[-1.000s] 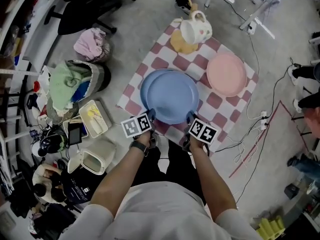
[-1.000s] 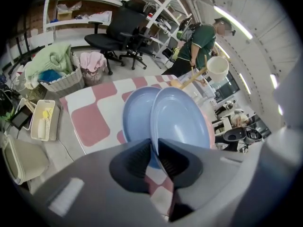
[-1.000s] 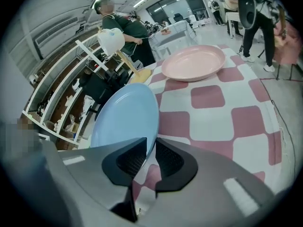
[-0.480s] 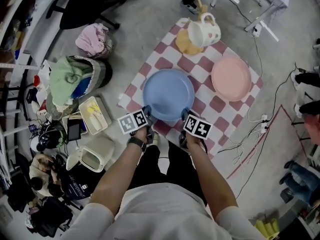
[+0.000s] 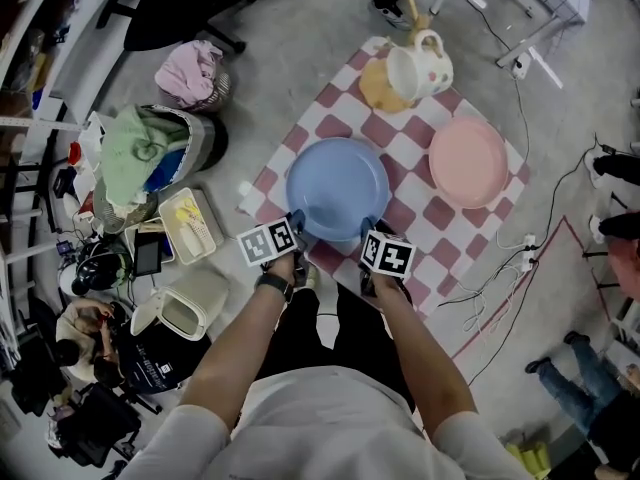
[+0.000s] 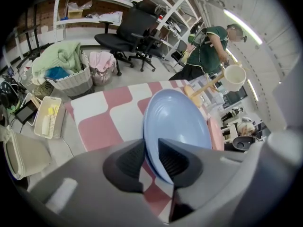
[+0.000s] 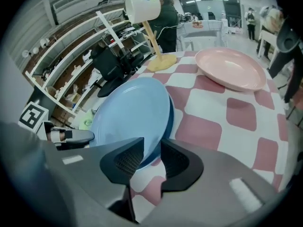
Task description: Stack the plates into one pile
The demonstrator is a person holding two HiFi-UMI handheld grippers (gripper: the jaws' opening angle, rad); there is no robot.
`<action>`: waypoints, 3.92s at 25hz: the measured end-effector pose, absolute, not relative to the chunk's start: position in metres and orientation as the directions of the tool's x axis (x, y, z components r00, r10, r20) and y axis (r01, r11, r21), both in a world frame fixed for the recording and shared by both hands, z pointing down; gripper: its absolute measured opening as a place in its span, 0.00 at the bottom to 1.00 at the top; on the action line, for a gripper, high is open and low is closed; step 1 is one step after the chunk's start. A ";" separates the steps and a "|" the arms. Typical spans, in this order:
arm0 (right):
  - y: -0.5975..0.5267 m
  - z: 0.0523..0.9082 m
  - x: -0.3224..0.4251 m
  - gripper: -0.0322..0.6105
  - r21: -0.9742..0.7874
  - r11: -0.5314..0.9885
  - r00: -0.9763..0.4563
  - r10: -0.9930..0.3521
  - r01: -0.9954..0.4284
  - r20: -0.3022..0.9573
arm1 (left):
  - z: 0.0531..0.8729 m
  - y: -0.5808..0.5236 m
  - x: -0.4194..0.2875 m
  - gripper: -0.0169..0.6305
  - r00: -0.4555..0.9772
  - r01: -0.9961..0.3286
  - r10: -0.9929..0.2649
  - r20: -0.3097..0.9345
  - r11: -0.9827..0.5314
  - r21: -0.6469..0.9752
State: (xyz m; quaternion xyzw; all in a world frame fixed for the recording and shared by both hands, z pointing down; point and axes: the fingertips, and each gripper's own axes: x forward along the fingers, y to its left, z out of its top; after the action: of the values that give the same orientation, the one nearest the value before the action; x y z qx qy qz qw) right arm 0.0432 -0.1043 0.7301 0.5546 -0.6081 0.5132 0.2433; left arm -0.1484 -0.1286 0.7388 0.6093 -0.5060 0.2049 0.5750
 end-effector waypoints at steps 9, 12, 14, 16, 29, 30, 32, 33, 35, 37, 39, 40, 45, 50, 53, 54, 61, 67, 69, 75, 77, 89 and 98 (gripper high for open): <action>-0.091 0.723 0.054 0.28 -0.273 -0.092 -0.217 -0.390 -0.958 0.895 | 0.725 -0.123 -0.157 0.12 0.356 -0.884 -0.399 0.845 0.148 0.443; -0.088 0.716 0.063 0.28 -0.262 -0.107 -0.199 -0.401 -0.959 0.894 | 0.715 -0.122 -0.153 0.12 0.350 -0.893 -0.413 0.841 0.123 0.433; -0.088 0.709 0.068 0.27 -0.266 -0.122 -0.192 -0.424 -0.956 0.885 | 0.707 -0.122 -0.148 0.12 0.359 -0.893 -0.423 0.832 0.104 0.438; -0.088 0.702 0.074 0.27 -0.284 -0.140 -0.196 -0.448 -0.948 0.873 | 0.698 -0.123 -0.139 0.12 0.373 -0.890 -0.431 0.822 0.086 0.449; -0.068 0.677 0.180 0.26 -0.384 -0.378 -0.102 -0.587 -0.842 0.803 | 0.671 -0.131 0.025 0.07 0.579 -0.810 -0.346 0.738 -0.146 0.567; -0.066 0.679 0.191 0.26 -0.395 -0.406 -0.091 -0.593 -0.824 0.800 | 0.672 -0.131 0.037 0.05 0.588 -0.805 -0.335 0.736 -0.162 0.570; -0.064 0.684 0.212 0.26 -0.408 -0.452 -0.066 -0.602 -0.794 0.796 | 0.675 -0.130 0.061 0.04 0.603 -0.797 -0.312 0.734 -0.190 0.574; -0.063 0.685 0.223 0.26 -0.410 -0.470 -0.053 -0.605 -0.781 0.794 | 0.677 -0.130 0.072 0.04 0.609 -0.793 -0.299 0.735 -0.202 0.575; -0.063 0.689 0.242 0.26 -0.418 -0.506 -0.032 -0.608 -0.754 0.793 | 0.681 -0.129 0.091 0.04 0.617 -0.787 -0.275 0.737 -0.221 0.576; -0.063 0.694 0.257 0.26 -0.428 -0.539 -0.017 -0.608 -0.725 0.794 | 0.686 -0.128 0.106 0.04 0.622 -0.782 -0.253 0.741 -0.232 0.578; -0.066 0.700 0.270 0.26 -0.439 -0.566 -0.008 -0.607 -0.698 0.795 | 0.690 -0.128 0.120 0.04 0.625 -0.779 -0.232 0.745 -0.240 0.579; -0.069 0.703 0.276 0.26 -0.446 -0.577 -0.006 -0.607 -0.684 0.795 | 0.691 -0.129 0.128 0.04 0.627 -0.777 -0.223 0.747 -0.245 0.579; -0.086 0.718 0.301 0.26 -0.485 -0.622 0.013 -0.622 -0.615 0.783 | 0.700 -0.137 0.159 0.04 0.638 -0.763 -0.190 0.746 -0.287 0.579; -0.103 0.728 0.317 0.27 -0.535 -0.657 0.020 -0.641 -0.531 0.768 | 0.704 -0.141 0.176 0.04 0.639 -0.756 -0.169 0.750 -0.315 0.574; -0.111 0.736 0.324 0.27 -0.553 -0.679 0.020 -0.640 -0.482 0.768 | 0.700 -0.144 0.181 0.04 0.646 -0.749 -0.168 0.744 -0.326 0.577; -0.112 0.738 0.325 0.27 -0.557 -0.686 0.021 -0.639 -0.468 0.769 | 0.702 -0.143 0.181 0.04 0.649 -0.746 -0.166 0.742 -0.327 0.580; -0.124 0.754 0.333 0.25 -0.606 -0.715 0.005 -0.648 -0.348 0.761 | 0.707 -0.138 0.171 0.04 0.643 -0.750 -0.157 0.750 -0.327 0.575; -0.126 0.756 0.335 0.14 -0.672 -0.717 -0.005 -0.683 -0.185 0.730 | 0.703 -0.137 0.158 0.04 0.641 -0.757 -0.172 0.748 -0.303 0.579; -0.125 0.755 0.337 0.13 -0.690 -0.711 -0.001 -0.696 -0.136 0.718 | 0.701 -0.138 0.156 0.04 0.645 -0.754 -0.178 0.743 -0.303 0.582; -0.119 0.750 0.331 0.12 -0.712 -0.697 -0.018 -0.714 -0.081 0.700 | 0.696 -0.138 0.144 0.04 0.647 -0.756 -0.200 0.736 -0.295 0.584; -0.115 0.744 0.328 0.12 -0.722 -0.688 -0.019 -0.723 -0.076 0.691 | 0.692 -0.138 0.140 0.04 0.650 -0.754 -0.208 0.731 -0.297 0.586; -0.084 0.708 0.252 0.12 -0.745 -0.651 -0.081 -0.743 -0.144 0.665 | 0.671 -0.106 0.092 0.04 0.673 -0.736 -0.230 0.703 -0.298 0.608; -0.085 0.698 0.182 0.13 -0.752 -0.623 -0.156 -0.738 -0.215 0.656 | 0.661 -0.096 0.029 0.04 0.657 -0.754 -0.294 0.695 -0.248 0.608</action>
State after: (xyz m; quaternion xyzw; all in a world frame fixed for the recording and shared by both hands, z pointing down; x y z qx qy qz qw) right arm 0.1820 -0.0851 0.6981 0.6181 -0.3856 0.6553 -0.1998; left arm 0.0286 -0.0960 0.6609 0.7564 -0.3465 0.2273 0.5061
